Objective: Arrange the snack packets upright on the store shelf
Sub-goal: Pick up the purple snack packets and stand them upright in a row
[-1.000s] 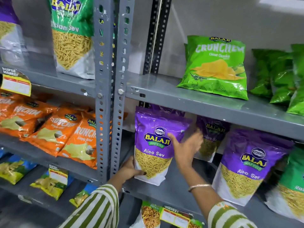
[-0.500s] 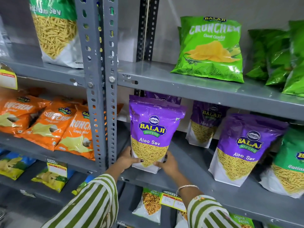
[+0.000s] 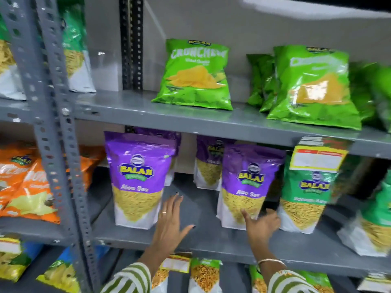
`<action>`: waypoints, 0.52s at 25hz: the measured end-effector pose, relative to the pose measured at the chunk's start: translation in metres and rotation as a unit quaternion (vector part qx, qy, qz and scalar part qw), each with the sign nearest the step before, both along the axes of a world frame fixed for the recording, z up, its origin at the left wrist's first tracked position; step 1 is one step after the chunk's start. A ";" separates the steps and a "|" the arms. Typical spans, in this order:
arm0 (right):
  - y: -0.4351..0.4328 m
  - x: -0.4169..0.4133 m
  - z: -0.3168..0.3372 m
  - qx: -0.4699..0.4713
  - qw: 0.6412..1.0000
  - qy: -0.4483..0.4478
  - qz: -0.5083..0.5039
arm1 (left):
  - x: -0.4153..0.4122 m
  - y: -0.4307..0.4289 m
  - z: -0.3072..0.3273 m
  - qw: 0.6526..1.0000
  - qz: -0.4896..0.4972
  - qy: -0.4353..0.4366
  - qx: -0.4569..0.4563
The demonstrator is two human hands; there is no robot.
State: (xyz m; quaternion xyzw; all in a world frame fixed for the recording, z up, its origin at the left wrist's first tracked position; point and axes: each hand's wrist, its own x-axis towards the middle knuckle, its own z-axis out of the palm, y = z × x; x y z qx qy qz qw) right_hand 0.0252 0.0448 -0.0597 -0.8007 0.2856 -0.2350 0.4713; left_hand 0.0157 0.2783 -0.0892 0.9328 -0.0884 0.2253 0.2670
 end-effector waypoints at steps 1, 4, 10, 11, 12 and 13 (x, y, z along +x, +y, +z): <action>-0.026 0.011 -0.008 0.049 0.998 0.008 0.043 | 0.012 -0.029 0.002 0.997 -0.010 0.042 -0.061; -0.079 0.033 -0.010 0.138 0.975 0.020 0.173 | 0.043 -0.106 0.014 0.948 -0.047 0.200 -0.245; -0.089 0.059 -0.015 0.146 0.922 0.021 0.359 | 0.074 -0.146 0.010 0.893 0.002 0.259 -0.368; -0.083 0.058 -0.017 0.151 0.924 0.022 0.350 | 0.074 -0.140 0.006 0.891 -0.004 0.253 -0.376; -0.076 0.054 -0.015 0.158 0.923 0.018 0.349 | 0.071 -0.134 0.006 0.892 -0.012 0.249 -0.377; -0.067 0.050 -0.016 0.161 0.919 0.020 0.359 | 0.068 -0.122 0.005 0.893 -0.011 0.247 -0.375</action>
